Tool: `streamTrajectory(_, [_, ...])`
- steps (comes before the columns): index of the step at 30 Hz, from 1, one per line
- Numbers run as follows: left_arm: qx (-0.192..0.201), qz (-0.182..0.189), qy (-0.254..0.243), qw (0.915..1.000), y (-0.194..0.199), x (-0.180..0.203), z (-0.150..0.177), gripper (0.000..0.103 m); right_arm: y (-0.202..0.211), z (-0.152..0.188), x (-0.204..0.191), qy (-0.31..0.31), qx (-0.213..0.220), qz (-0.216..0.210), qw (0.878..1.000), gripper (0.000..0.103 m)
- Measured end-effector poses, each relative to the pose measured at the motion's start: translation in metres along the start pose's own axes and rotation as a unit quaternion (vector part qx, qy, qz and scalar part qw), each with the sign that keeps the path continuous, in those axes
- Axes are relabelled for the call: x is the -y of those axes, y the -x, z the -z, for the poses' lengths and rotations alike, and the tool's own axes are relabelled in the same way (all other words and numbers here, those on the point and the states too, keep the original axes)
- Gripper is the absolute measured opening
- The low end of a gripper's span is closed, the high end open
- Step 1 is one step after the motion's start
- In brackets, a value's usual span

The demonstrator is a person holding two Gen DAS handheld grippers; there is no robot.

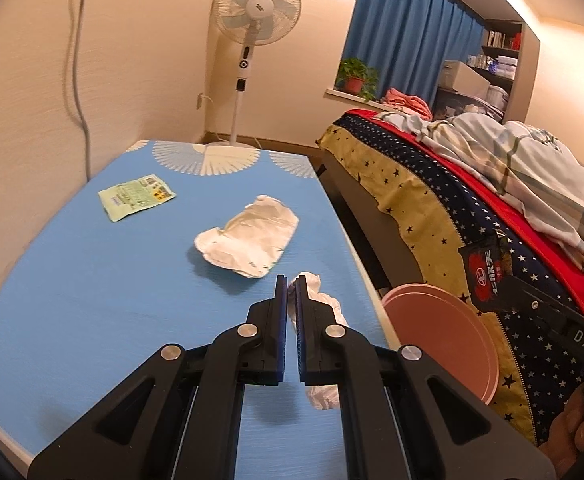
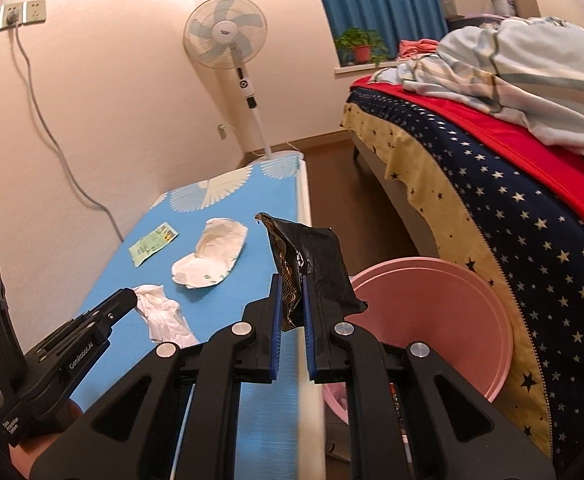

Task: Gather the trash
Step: 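Carry the black pouch in the right tool while the left tool carries the white paper to the pink bin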

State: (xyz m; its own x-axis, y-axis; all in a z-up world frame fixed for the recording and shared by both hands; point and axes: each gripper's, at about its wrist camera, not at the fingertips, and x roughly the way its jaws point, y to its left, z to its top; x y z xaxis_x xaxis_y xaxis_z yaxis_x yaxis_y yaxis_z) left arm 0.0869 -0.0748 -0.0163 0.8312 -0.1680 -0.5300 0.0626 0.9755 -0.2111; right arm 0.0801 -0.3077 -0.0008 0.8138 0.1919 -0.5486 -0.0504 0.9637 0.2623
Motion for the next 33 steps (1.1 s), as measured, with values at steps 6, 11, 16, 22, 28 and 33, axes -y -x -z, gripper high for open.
streamTrajectory(6, [-0.004, 0.02, -0.007, 0.9998, -0.01, 0.017, 0.004, 0.004, 0.0, 0.004, 0.01, -0.009, 0.002, 0.016, 1.0, 0.01])
streamTrajectory(11, [-0.009, 0.042, -0.013, 0.999, -0.019, 0.037, 0.008, 0.004, 0.001, 0.004, 0.029, -0.032, 0.004, 0.039, 0.999, 0.01])
streamTrajectory(16, [-0.015, 0.069, -0.022, 0.9973, -0.029, 0.059, 0.013, 0.004, 0.001, 0.006, 0.046, -0.053, 0.003, 0.061, 0.997, 0.01])
streamTrajectory(22, [-0.025, 0.094, -0.029, 0.9948, -0.043, 0.082, 0.019, 0.004, -0.002, 0.011, 0.064, -0.076, -0.005, 0.083, 0.994, 0.01])
streamTrajectory(28, [-0.042, 0.107, -0.032, 0.9928, -0.061, 0.098, 0.025, 0.004, -0.009, 0.017, 0.078, -0.09, -0.019, 0.099, 0.991, 0.01])
streamTrajectory(33, [-0.064, 0.111, -0.036, 0.9911, -0.076, 0.108, 0.03, 0.004, -0.018, 0.023, 0.091, -0.111, -0.035, 0.108, 0.987, 0.01])
